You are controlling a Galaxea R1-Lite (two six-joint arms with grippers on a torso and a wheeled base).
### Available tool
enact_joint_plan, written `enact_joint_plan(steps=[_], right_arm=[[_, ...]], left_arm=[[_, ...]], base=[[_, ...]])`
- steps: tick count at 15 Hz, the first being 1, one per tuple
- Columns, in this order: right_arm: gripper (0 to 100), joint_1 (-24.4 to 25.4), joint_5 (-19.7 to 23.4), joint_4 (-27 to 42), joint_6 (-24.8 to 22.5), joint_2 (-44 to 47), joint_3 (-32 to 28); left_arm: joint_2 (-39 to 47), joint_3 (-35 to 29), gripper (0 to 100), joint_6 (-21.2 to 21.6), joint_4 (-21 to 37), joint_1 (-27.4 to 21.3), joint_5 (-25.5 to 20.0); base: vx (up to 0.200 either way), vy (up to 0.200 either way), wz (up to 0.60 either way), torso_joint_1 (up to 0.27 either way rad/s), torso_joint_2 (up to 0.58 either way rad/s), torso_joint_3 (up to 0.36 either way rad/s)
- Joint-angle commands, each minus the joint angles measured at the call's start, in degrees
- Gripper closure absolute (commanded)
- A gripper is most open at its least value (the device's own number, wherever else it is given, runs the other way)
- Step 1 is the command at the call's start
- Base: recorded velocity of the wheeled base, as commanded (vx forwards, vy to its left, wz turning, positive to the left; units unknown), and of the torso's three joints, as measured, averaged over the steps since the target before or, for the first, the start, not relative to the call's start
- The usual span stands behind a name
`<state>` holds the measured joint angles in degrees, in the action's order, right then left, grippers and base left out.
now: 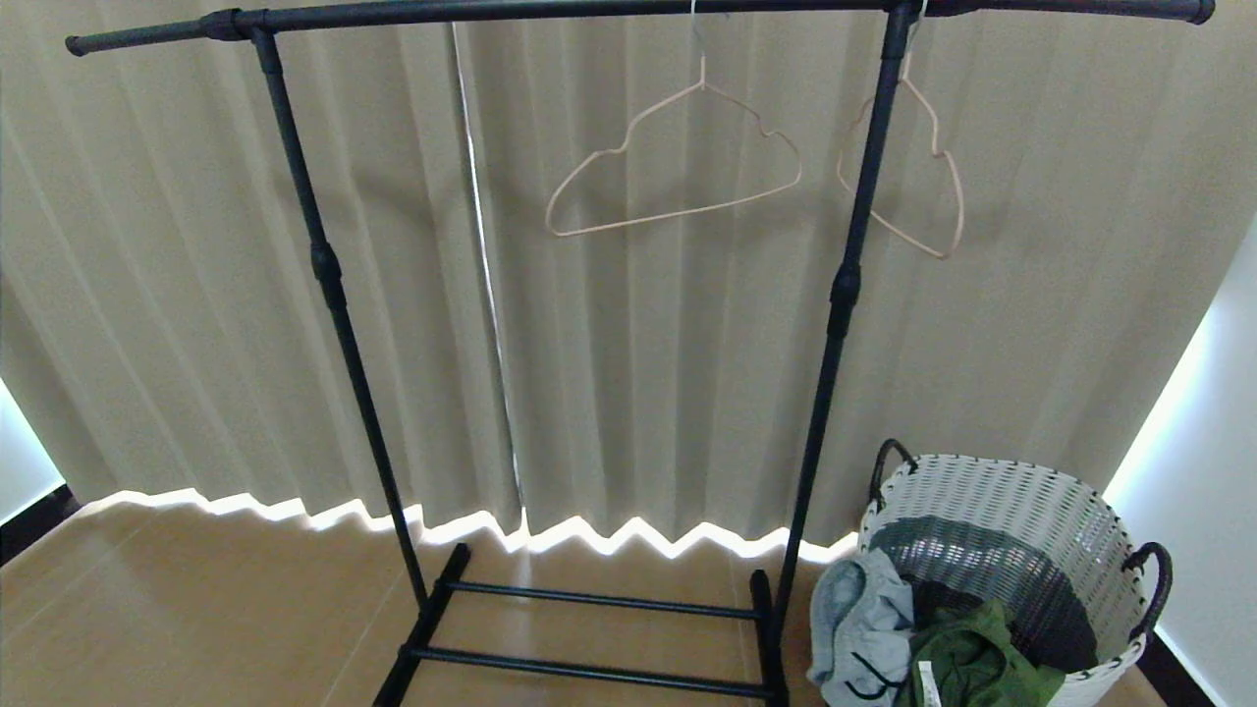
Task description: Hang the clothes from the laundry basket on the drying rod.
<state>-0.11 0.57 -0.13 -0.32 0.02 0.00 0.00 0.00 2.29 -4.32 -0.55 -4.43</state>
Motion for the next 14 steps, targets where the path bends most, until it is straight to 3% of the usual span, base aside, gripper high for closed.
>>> enact_joint_plan(steps=[1, 7, 13, 14], right_arm=[[0, -0.1, 0.0, 0.0, 0.0, 0.0, 0.0], [0, -0.1, 0.0, 0.0, -0.1, 0.0, 0.0], [0, -0.1, 0.0, 0.0, -0.1, 0.0, 0.0], [0, -0.1, 0.1, 0.0, -0.3, 0.0, 0.0]], left_arm=[[0.0, 0.0, 0, 0.0, 0.0, -0.1, 0.0], [0.0, 0.0, 0, 0.1, 0.0, -0.1, 0.0], [0.0, 0.0, 0, 0.1, 0.0, -0.1, 0.0], [0.0, 0.0, 0, 0.0, 0.0, -0.1, 0.0]], base=[[0.000, 0.000, 0.00, 0.000, 0.00, 0.000], [0.000, 0.000, 0.00, 0.000, 0.00, 0.000], [0.200, 0.000, 0.00, 0.001, 0.00, 0.004], [0.000, 0.000, 0.00, 0.000, 0.00, 0.000]])
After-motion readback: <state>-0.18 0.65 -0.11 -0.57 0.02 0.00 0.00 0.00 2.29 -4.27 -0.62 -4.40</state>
